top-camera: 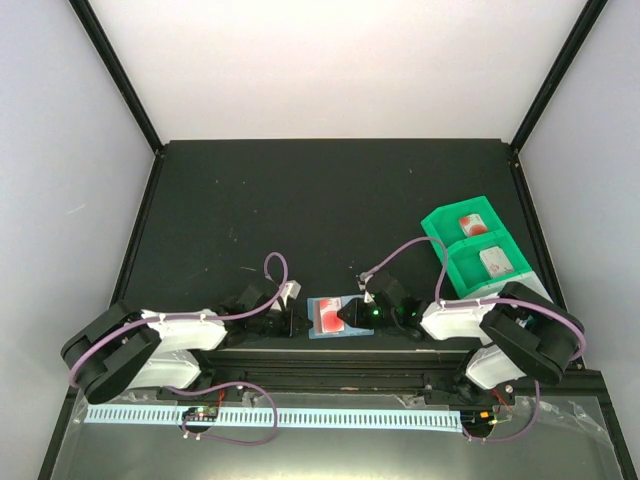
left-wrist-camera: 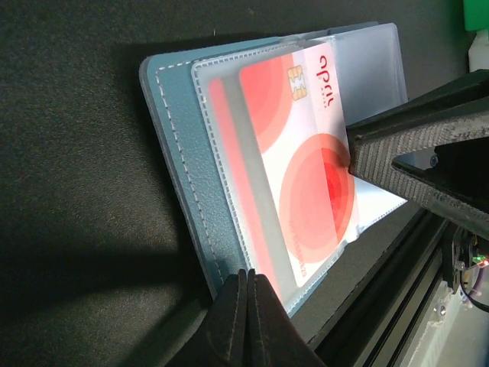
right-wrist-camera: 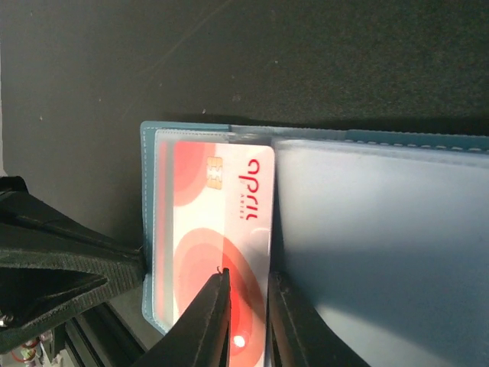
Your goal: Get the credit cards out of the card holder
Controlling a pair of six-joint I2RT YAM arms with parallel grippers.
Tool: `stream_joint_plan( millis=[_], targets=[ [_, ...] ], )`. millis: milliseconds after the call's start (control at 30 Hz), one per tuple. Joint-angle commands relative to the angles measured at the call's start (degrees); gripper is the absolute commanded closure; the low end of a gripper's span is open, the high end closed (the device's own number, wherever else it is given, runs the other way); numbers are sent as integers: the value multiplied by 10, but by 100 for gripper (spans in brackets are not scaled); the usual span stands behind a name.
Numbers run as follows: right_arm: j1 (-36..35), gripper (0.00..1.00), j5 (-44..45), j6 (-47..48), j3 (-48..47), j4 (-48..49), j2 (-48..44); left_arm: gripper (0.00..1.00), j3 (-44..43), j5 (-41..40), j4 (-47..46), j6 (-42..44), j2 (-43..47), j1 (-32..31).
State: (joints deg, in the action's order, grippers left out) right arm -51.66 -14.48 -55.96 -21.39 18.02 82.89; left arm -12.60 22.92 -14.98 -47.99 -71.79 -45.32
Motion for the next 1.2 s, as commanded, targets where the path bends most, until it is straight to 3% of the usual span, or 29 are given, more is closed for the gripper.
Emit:
stream_joint_plan(
  millis=[0,167,933,1167],
  targets=[
    [8,87,-7,-5,13,10,13,98,1,-5,-9,8,-4,1],
    [13,99,1,3,14,-4,-3,98,1,-7,-8,8,-3,0],
    [54,99,10,21,57,-54,-115,98,0,-16,10,8,5,1],
    [56,99,16,46,61,-97,-178,84,-10,-6,29,6,42,1]
  ],
)
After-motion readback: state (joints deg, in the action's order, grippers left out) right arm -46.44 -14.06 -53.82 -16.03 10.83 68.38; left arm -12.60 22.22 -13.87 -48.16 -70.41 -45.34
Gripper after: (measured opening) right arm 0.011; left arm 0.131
